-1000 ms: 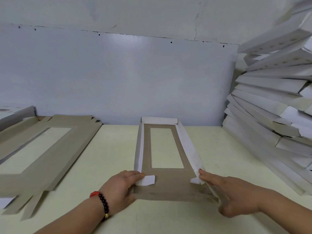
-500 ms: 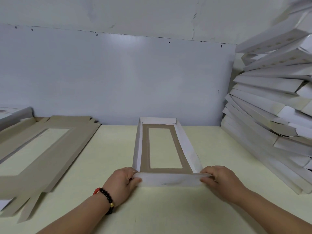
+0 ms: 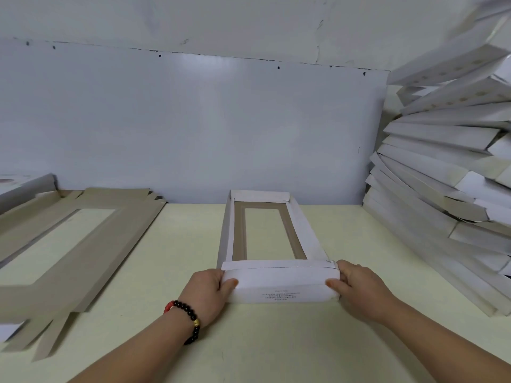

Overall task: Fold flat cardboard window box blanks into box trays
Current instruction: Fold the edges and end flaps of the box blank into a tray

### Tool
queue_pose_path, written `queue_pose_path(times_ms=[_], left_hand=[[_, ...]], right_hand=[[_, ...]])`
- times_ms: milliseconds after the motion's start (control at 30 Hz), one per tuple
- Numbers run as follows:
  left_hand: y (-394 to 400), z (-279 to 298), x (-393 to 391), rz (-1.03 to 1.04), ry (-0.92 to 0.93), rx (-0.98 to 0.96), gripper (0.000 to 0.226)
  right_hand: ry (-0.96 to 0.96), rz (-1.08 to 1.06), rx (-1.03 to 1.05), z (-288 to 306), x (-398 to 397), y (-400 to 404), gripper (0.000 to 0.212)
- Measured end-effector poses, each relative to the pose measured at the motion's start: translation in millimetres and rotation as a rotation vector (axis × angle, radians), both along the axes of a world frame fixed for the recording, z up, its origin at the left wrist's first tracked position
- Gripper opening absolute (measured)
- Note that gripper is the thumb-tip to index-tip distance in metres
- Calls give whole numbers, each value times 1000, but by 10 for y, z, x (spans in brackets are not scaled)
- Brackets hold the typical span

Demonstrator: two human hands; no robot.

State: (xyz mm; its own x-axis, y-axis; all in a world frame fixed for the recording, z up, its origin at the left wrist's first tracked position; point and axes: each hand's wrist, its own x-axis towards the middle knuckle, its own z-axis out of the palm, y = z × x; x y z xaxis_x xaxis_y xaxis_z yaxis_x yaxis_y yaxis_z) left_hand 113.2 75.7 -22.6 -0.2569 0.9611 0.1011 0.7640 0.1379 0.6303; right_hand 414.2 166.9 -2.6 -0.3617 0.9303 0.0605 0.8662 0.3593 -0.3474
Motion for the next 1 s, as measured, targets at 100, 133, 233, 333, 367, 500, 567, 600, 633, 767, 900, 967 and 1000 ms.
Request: queue_pose_path(times_ms=[100,133,233,333,367,500,567,600,633,767,900,967,1000], left_hand=[[14,-14,-2,21,-38,-3,30],[15,-20,0,28,-49,1,29],[16,-36,3,42,-71,24,20],[12,-9,4,68,-158,76,17],[14,-1,5,73,-206,78,24],[8,-7,22,58,-208,91,43],[4,-20,20,42,-164,93,29],[1,-25,19,33,-148,98,21],[-6,-30,17,24,-133,102,14],[-23,-51,28,-10,-103,100,15],[-55,-102,2,-41,-58,127,10],[-70,-135,-10,-67,7,141,7],[-73,-149,-12,-78,46,146,10]], right_hand=[[55,-35,-28,-10,-16,-32,15],[81,-48,-37,-12,-20,-42,19],[170,-100,-49,-21,-38,-61,29],[188,-145,-42,-48,-80,-75,31],[173,-151,-30,-58,-94,-80,31],[148,-143,5,-77,-123,-90,22],[141,-132,27,-94,-121,-79,11],[130,-127,41,-99,-121,-69,9],[115,-123,54,-96,-126,-69,10],[-19,-98,61,-95,-127,-54,23],[-126,6,44,-149,-95,-58,23],[-22,1,-10,-150,-77,-86,11],[-31,6,-5,-159,-67,-98,8]])
